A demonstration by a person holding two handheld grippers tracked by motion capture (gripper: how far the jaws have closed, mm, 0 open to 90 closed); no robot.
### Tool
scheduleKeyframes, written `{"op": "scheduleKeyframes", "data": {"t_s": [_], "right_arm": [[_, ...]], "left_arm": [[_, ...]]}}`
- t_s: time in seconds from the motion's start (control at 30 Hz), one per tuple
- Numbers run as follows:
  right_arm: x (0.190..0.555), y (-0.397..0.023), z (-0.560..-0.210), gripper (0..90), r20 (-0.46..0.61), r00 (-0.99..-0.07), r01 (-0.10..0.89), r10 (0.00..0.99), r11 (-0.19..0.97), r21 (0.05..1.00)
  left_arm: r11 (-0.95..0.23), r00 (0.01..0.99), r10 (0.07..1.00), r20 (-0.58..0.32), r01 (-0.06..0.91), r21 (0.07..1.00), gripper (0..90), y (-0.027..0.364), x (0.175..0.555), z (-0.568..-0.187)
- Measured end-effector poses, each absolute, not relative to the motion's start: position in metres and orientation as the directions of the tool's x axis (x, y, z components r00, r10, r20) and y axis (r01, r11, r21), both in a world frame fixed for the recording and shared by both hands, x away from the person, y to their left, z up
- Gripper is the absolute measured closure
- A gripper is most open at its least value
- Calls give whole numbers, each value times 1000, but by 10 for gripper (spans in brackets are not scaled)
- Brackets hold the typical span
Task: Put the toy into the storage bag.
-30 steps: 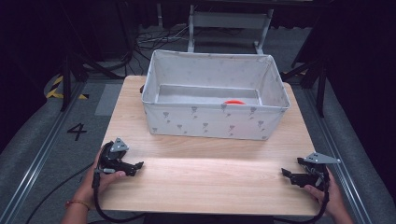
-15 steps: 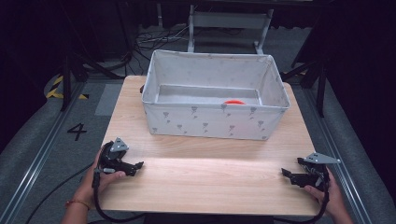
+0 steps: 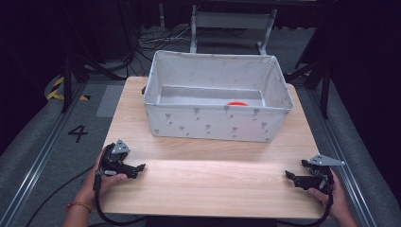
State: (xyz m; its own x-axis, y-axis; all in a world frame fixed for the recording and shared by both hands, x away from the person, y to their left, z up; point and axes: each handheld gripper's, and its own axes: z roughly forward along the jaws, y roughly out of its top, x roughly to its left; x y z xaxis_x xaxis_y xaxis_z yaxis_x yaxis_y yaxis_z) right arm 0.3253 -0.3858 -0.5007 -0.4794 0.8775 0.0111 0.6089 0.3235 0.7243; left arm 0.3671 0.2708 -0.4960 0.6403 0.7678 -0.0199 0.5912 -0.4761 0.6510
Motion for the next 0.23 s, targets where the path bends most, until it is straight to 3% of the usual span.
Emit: {"op": "scheduleKeyframes", "data": {"t_s": [0.23], "right_arm": [[325,-386,-501,128,11,-478,610,878,323,724]], "left_arm": [[-473,637,770,-20,591,653,2,270,367,-496]]}}
